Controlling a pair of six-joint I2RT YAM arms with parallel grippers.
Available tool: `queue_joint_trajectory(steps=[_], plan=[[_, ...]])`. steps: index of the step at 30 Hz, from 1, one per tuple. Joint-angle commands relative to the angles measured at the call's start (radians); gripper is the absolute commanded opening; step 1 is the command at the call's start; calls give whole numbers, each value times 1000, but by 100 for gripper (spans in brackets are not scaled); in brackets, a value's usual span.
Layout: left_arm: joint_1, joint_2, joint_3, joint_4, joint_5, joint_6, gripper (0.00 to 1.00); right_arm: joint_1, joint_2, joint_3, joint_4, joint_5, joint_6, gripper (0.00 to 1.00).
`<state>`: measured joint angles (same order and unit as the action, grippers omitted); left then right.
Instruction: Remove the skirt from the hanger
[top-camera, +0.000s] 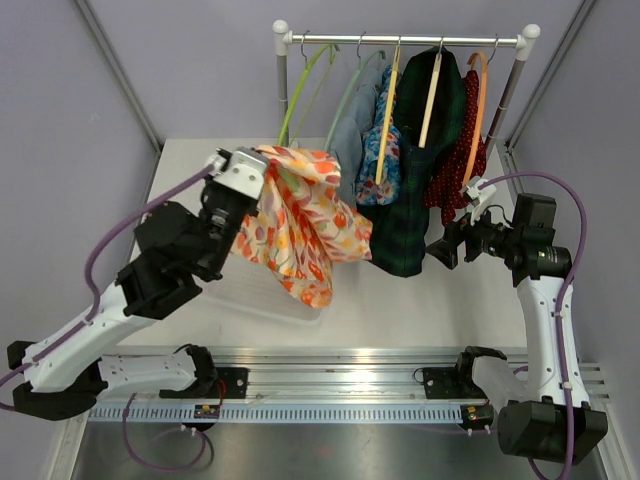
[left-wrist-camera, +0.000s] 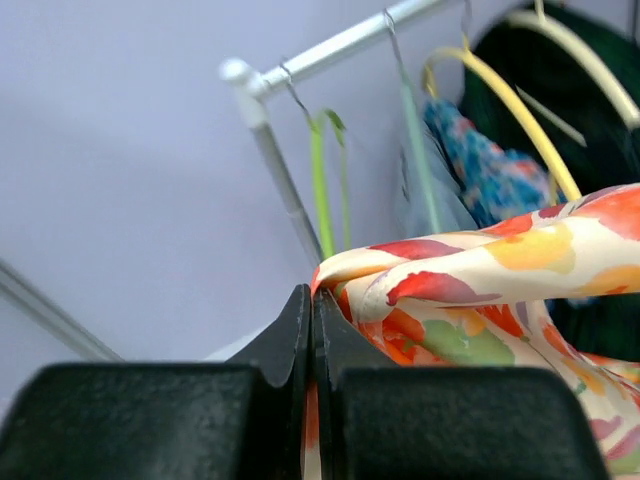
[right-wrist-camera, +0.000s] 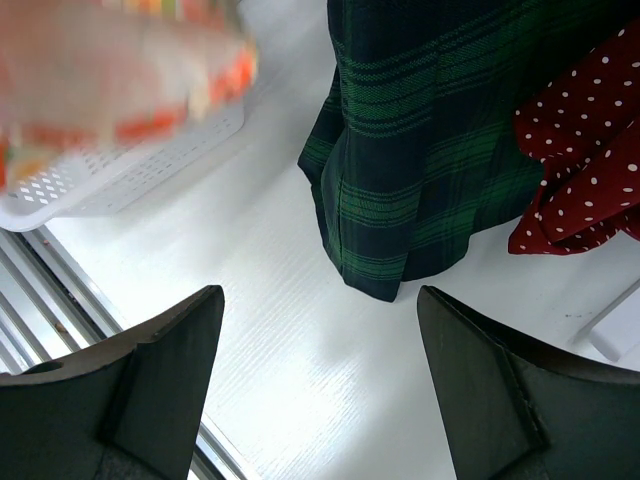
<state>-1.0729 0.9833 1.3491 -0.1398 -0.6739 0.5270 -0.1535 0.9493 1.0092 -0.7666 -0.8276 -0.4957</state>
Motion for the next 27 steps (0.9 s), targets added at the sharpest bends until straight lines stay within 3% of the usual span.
queue_joint_trajectory(steps=[1,6,17,21,27], plan=[[37,-9,105,163,-23,88,0,-9,2,-1,36,5,9,86],[103,-11,61,143,-20,85,0,-9,-3,0,36,5,9,86],[202,-169,-235,28,114,-222,0,-9,6,-1,33,-1,8,86],[209,-202,-209,26,193,-246,0,-9,13,-1,33,-4,8,86],[209,-187,-21,6,329,-286,0,-9,13,-1,33,-1,8,86]])
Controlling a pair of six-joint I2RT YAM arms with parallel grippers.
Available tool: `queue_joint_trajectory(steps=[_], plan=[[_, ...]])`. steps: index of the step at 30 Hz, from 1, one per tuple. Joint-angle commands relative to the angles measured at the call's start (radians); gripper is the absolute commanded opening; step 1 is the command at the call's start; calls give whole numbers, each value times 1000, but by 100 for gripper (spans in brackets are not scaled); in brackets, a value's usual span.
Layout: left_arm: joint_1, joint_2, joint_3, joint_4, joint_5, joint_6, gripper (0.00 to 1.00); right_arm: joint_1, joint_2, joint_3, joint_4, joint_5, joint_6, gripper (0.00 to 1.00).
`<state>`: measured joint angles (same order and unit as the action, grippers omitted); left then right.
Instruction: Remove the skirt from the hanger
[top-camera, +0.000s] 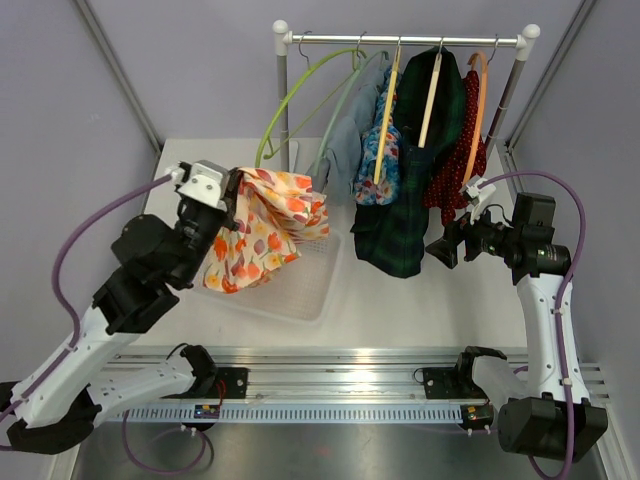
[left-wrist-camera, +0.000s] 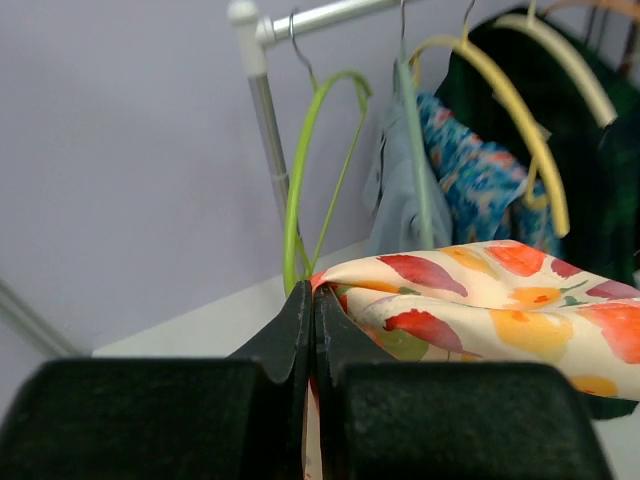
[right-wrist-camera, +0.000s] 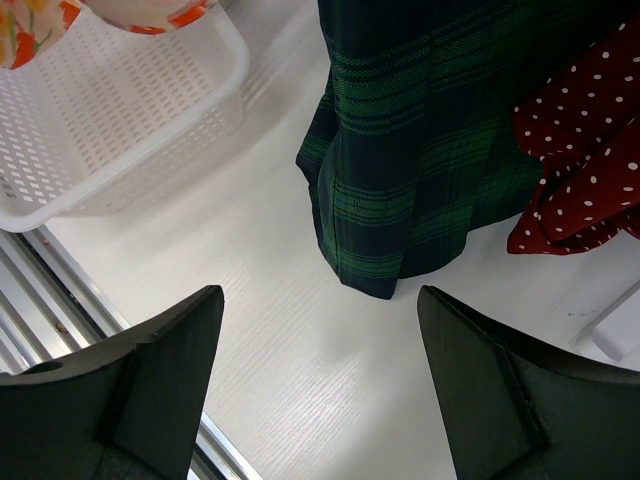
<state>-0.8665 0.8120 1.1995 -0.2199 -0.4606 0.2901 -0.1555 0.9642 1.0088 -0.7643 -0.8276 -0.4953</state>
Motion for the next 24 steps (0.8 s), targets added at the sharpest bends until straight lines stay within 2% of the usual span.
queue_joint_trajectory(steps=[1,5,14,17,24], plan=[[3,-11,143,80,126,-66,0,-7,-2,-1,31,1,8,86],[3,10,149,63,119,-74,0,-7,-2,-1,30,-1,8,87],[27,22,-72,74,-6,-34,0,-7,-7,-1,28,-7,4,87],[73,42,-129,80,-16,-32,0,-7,-7,-1,28,-8,4,87],[268,121,-184,54,7,-92,0,-7,-5,-1,23,-11,1,87]])
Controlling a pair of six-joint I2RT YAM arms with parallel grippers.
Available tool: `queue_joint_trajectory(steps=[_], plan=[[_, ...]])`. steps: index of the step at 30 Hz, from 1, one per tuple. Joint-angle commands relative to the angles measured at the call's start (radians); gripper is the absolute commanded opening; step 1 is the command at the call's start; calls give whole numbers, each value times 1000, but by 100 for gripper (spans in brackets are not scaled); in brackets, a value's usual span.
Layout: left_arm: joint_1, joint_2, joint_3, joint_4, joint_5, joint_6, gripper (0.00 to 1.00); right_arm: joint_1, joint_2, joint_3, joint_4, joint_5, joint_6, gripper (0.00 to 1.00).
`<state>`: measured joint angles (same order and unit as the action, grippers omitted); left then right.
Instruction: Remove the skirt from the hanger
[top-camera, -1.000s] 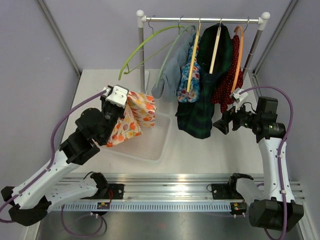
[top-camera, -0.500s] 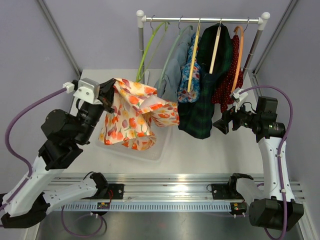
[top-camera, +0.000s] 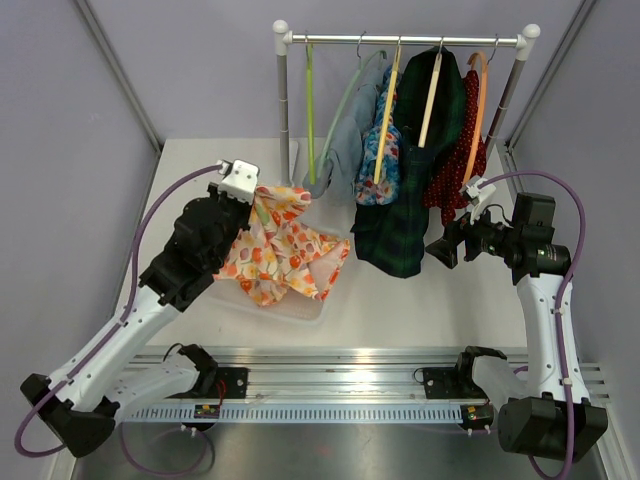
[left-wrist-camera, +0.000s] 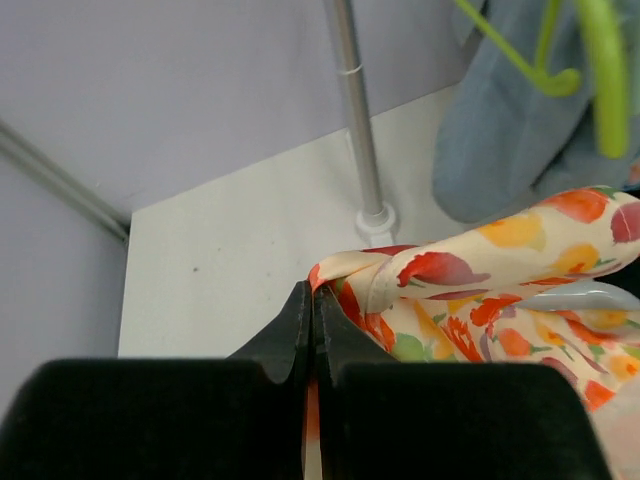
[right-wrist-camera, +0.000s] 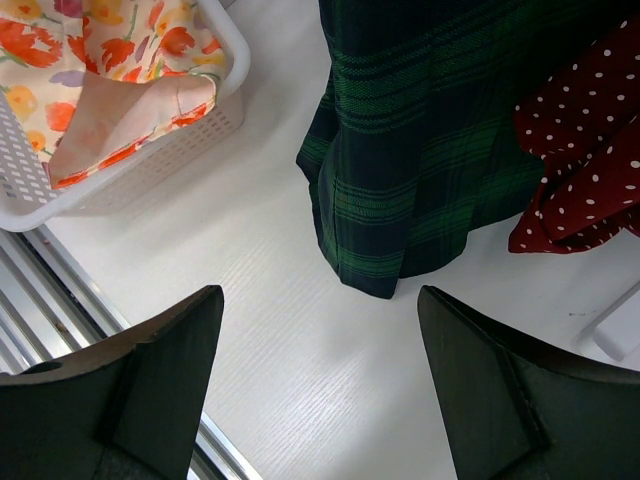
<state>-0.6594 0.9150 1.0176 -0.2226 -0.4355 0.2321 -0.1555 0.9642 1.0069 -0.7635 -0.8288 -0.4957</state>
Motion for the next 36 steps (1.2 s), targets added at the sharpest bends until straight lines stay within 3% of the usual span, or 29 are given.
queue_joint_trajectory(steps=[1,3,8,10,14,15,18,20,23,26,27,30,34,36], plan=[[78,27,-2,36,-28,-42,0,-7,-4,2,23,-10,3,87],[115,41,4,6,-3,-63,0,-7,-5,2,23,-12,0,87],[129,32,-14,-63,267,-89,0,-7,-12,4,10,-24,-14,87],[129,22,-33,-92,313,-106,1,-7,-22,4,6,-38,-27,87],[129,-39,-88,-130,368,-109,32,-7,-16,79,-65,-79,-59,87],[129,-50,-102,-138,373,-105,54,-7,-12,106,-127,-102,-91,87],[129,-88,-140,-158,399,-99,84,-7,31,254,-271,-151,-138,88],[129,-100,-165,-150,396,-100,99,-6,80,385,-342,-208,-145,88],[129,-146,-178,-121,388,-119,99,5,148,529,-407,-262,-81,89],[129,-224,-182,-89,428,-131,99,106,189,628,-350,-230,52,87],[129,-244,-195,-77,429,-135,99,242,198,648,-295,-128,122,87],[129,-338,-249,-8,483,-143,99,440,276,767,-241,51,222,86],[129,-407,-349,34,358,-169,99,571,529,1086,-289,189,293,84],[129,-410,-350,13,318,-162,99,625,596,1172,-261,331,328,86]])
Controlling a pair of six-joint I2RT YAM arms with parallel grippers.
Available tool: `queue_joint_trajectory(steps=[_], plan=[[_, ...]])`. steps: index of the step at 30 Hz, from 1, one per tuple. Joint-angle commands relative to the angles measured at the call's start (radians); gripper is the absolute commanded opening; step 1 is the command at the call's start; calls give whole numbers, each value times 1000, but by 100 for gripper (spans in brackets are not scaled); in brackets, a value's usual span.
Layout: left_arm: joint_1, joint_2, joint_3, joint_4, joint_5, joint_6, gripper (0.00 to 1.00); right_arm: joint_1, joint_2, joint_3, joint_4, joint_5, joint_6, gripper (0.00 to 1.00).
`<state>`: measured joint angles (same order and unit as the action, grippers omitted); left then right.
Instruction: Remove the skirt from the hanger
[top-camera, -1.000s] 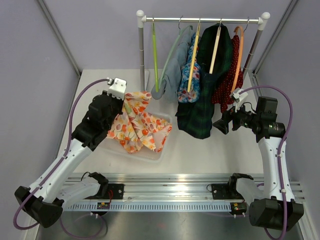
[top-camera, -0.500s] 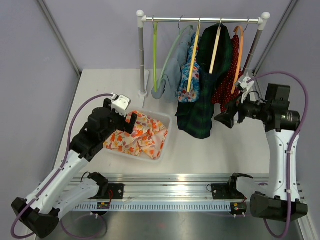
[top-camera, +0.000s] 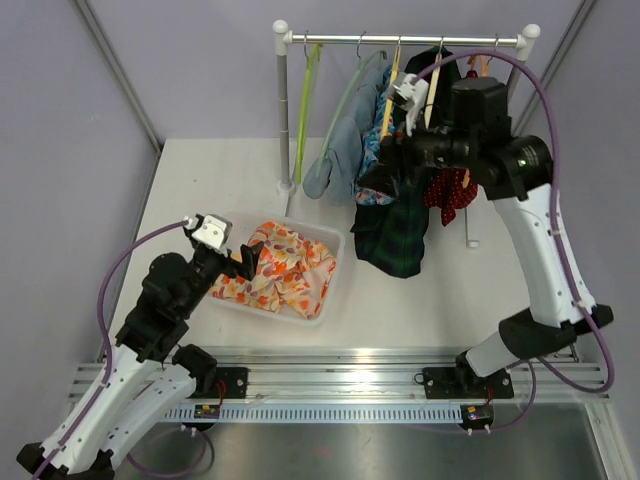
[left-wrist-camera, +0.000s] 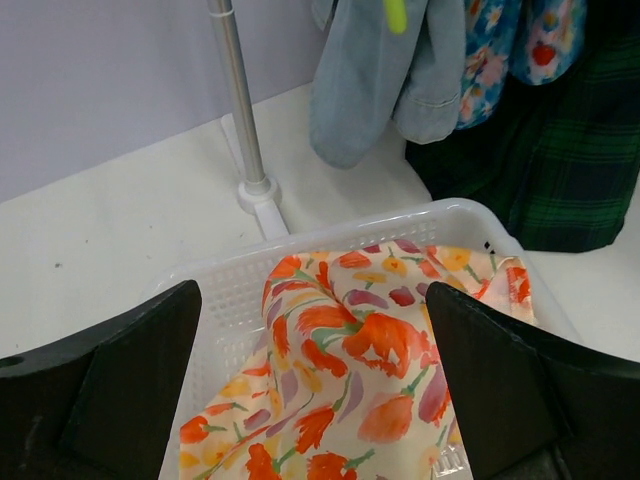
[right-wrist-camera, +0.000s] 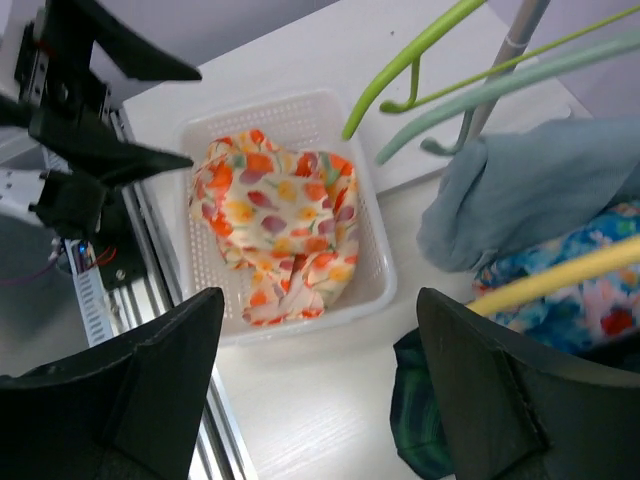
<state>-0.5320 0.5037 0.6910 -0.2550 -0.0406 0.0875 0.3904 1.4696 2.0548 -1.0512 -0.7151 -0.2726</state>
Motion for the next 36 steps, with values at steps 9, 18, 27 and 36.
queue_joint_trajectory(steps=[9,18,27,36], plan=[[1,-11,-38,19,-122,17,99,292,380,363,313,986,417,99],[1,-28,-36,17,-97,20,99,321,488,361,531,1345,406,99],[1,-42,-39,19,-82,17,99,321,518,347,533,1379,418,82],[1,-57,-38,20,-74,18,99,323,480,297,554,1379,391,52]])
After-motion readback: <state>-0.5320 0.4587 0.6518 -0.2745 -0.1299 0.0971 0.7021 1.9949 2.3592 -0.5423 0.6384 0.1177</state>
